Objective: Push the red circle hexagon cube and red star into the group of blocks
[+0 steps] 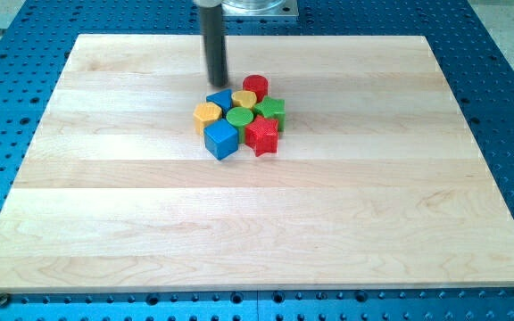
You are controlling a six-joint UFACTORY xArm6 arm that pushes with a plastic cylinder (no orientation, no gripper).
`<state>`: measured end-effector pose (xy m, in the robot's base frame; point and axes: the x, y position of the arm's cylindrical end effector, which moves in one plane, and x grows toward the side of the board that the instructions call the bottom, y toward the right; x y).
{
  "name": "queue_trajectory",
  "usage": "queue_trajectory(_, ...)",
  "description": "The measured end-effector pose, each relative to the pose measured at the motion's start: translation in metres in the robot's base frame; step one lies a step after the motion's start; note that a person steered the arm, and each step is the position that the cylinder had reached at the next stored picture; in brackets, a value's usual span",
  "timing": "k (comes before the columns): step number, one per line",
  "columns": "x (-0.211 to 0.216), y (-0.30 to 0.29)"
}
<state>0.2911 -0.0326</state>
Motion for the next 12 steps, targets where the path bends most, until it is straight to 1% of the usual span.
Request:
queue_trajectory(1, 0.002, 0.041)
queue_trajectory(2, 0.009, 0.043)
queue_trajectory(3, 0.037, 0.035)
queue_trajectory(4, 0.043, 0.035)
queue_trajectory(5, 0.04, 0.032)
queue_trajectory(6, 0.04, -0.014)
queue_trajectory(7, 0.046, -0.028)
queue_trajectory(9, 0.049, -0.024)
queue_trajectory(10, 0.055, -0.086)
queue_trajectory(11, 0.086, -0.071)
queue_trajectory(12, 0.092, -0.044)
